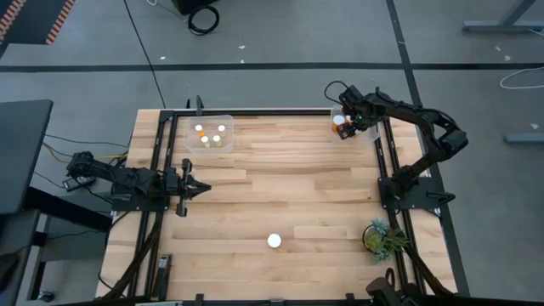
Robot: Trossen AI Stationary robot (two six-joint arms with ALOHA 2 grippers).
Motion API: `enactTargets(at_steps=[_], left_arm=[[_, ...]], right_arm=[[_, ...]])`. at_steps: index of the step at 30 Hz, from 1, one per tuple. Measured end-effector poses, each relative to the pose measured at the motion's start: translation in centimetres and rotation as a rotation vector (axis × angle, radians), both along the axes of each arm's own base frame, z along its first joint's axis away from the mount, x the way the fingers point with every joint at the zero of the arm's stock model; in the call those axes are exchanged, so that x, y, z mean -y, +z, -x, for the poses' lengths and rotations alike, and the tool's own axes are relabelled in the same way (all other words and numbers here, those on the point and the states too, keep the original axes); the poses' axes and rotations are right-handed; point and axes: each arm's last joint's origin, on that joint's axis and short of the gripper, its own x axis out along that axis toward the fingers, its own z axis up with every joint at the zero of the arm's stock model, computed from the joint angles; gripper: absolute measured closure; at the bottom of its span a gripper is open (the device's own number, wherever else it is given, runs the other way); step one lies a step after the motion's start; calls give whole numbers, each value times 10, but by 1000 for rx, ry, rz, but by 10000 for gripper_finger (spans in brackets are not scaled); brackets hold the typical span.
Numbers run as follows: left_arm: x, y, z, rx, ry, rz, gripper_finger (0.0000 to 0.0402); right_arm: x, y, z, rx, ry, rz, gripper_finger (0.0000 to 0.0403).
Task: Pick and place medicine bottles into bin by pill shape (circle, oval)
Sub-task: Put the right orange capsule bottle into the right transparent bin
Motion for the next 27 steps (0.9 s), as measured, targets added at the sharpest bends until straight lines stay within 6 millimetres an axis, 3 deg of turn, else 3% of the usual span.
enactTargets(at_steps=[27], left_arm=[[0, 0, 0, 0, 0, 0, 367]], right_arm=[[-3, 5, 3, -72, 96, -52, 151]])
